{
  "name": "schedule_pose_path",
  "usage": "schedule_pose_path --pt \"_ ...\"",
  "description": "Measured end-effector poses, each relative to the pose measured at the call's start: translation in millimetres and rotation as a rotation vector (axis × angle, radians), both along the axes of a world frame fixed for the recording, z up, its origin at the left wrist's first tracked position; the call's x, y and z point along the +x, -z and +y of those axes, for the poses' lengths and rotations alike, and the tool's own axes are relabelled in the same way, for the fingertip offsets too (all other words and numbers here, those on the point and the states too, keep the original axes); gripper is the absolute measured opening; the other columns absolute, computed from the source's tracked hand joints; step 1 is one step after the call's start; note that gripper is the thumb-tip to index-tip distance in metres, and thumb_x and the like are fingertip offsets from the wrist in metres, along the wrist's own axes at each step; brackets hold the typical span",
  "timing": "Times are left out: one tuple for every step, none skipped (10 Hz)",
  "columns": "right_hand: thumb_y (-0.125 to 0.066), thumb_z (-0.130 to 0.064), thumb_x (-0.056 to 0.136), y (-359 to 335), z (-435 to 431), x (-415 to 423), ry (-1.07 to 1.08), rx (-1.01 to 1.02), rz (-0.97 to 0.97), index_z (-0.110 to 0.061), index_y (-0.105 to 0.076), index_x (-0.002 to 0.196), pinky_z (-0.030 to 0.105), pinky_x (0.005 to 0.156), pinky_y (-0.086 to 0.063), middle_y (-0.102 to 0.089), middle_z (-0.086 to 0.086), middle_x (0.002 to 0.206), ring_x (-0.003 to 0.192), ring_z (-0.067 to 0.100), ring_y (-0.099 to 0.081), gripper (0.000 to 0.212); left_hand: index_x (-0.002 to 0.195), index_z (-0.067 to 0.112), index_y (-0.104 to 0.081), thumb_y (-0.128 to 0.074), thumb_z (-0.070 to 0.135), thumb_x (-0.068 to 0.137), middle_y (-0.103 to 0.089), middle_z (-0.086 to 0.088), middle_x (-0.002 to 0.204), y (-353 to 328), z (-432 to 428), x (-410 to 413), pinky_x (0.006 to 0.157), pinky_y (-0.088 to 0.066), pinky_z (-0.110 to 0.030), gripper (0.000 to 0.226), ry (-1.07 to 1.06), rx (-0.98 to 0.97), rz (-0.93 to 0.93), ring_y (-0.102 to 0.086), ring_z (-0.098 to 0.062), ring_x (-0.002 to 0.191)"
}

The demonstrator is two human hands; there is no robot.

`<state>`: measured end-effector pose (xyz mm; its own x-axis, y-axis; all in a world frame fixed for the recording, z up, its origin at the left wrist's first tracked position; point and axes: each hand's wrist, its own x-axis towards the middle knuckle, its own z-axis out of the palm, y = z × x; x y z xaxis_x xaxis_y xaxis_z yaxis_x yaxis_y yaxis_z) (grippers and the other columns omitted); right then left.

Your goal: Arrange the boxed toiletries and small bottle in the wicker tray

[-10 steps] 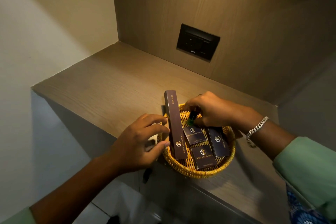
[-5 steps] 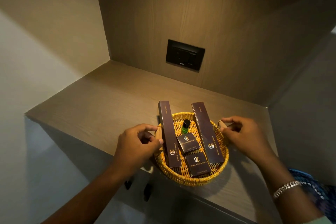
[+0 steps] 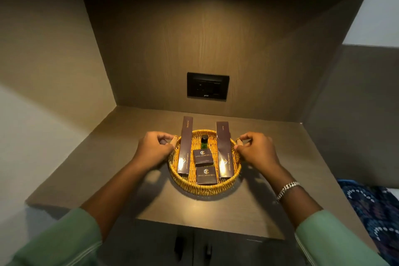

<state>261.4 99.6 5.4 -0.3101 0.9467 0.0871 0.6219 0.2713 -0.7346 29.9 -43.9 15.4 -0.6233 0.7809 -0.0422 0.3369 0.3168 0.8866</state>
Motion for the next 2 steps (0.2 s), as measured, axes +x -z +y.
schedule_pose_path --pt "-0.075 -0.022 0.080 -1 -8 -19 0.089 -0.007 0.011 -0.016 -0.069 0.107 0.042 0.074 -0.059 -0.070 0.010 0.093 0.078 0.021 -0.067 0.028 0.105 0.012 -0.071 -0.071 0.016 0.084 -0.071 -0.011 0.093 2 10 -22 0.074 -0.061 -0.052 0.021 0.029 0.002 0.052 -0.069 -0.028 0.084" --pt "-0.073 -0.027 0.082 -8 -21 -24 0.167 0.040 -0.002 -0.015 -0.067 0.112 0.040 0.075 -0.057 -0.069 0.012 0.099 0.085 0.021 -0.064 0.034 0.108 0.012 -0.070 -0.070 0.017 0.085 -0.072 -0.011 0.099 -2 7 -22 0.079 -0.060 -0.048 0.024 0.034 0.014 0.140 -0.067 -0.026 0.088"
